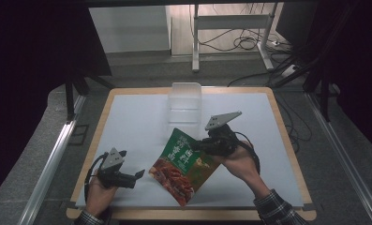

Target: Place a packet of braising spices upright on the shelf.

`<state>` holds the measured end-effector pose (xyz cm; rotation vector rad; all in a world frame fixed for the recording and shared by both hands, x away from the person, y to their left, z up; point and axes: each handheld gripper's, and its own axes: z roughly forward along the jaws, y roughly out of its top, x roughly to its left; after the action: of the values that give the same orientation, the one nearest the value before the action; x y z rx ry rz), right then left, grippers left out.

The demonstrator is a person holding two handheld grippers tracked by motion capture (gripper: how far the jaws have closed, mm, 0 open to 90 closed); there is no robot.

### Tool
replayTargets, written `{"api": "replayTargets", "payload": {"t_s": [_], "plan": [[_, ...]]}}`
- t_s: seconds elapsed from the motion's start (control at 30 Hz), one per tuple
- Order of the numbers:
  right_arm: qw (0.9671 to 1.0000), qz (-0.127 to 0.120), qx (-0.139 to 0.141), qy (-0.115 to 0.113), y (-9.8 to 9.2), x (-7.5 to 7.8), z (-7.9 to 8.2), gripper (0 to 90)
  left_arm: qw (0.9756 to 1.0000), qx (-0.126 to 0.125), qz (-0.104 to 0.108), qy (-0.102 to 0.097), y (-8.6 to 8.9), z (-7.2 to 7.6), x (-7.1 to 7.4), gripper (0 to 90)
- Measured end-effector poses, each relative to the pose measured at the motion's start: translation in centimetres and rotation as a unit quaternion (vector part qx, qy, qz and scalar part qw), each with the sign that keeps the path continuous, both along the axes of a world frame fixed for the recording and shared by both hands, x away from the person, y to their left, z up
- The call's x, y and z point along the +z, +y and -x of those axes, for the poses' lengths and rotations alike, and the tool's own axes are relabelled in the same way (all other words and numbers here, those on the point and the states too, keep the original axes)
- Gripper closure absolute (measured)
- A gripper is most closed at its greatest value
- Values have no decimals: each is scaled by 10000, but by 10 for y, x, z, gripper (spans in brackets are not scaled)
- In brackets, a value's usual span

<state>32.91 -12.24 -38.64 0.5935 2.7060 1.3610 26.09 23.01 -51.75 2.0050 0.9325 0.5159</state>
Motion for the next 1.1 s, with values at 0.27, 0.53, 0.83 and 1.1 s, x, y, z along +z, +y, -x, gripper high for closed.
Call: {"api": "replayTargets", "payload": {"t_s": [0.27,0.53,0.83,1.1], "plan": [[9998,-31,138,-131,6,18,0,894,10000,1,26,-6,0,0,0,0],[9995,-46,152,-262,8,32,-4,894,10000,-3,35,0,0,0,0,0],[9994,-71,33,-330,4,39,-14,894,10000,-3,74,-9,1,0,1,0],[9992,-169,-126,-329,-2,46,-25,894,10000,-15,54,-16,1,0,1,0]]}}
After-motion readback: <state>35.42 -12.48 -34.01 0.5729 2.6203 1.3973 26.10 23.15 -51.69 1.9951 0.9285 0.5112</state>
